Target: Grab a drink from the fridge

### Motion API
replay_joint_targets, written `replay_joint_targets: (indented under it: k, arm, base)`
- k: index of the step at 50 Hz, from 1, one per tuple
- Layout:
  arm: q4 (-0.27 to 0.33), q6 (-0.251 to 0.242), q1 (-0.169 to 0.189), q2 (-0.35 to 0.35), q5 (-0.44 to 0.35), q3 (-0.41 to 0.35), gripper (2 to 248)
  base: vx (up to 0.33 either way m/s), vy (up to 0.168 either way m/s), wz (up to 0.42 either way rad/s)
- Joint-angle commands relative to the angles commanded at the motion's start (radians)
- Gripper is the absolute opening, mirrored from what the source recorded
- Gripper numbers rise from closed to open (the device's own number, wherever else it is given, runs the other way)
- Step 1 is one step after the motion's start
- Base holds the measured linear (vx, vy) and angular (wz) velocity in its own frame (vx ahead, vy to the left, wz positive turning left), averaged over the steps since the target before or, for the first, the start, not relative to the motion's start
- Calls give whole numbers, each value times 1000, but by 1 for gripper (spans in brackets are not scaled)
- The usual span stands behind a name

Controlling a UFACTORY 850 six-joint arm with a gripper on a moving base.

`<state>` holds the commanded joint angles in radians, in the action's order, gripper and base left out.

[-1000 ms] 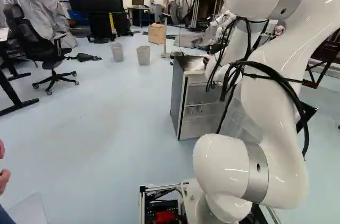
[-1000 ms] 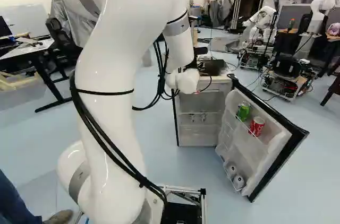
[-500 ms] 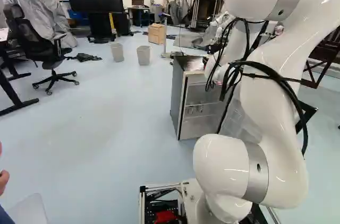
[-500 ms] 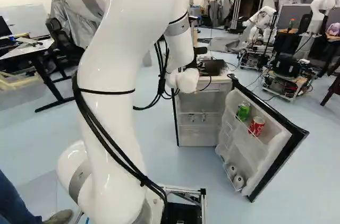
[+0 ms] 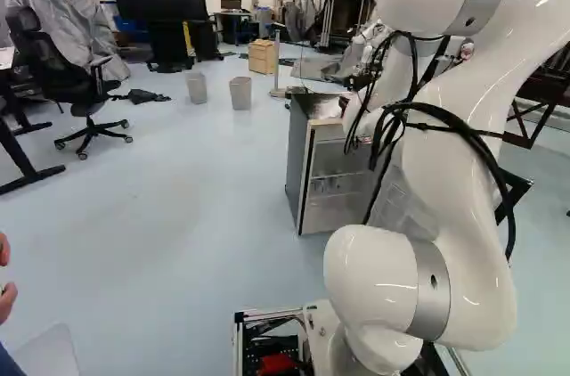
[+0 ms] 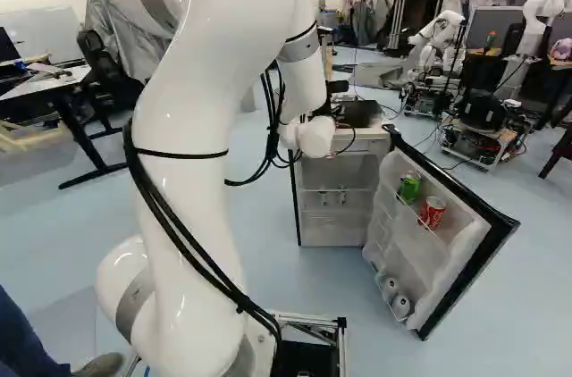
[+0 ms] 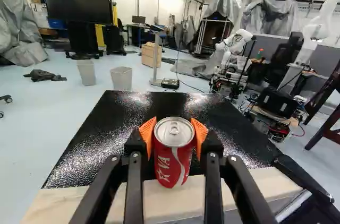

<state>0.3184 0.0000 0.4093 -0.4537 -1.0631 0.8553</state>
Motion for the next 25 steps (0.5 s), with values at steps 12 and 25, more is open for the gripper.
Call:
replay_joint_targets:
  k: [12, 25]
  arm:
    - [0, 0, 0, 0, 0, 0, 178]
    - [0, 0, 6, 24, 0, -31, 246]
  base:
    - [0, 0, 0]
    - [0, 0, 0]
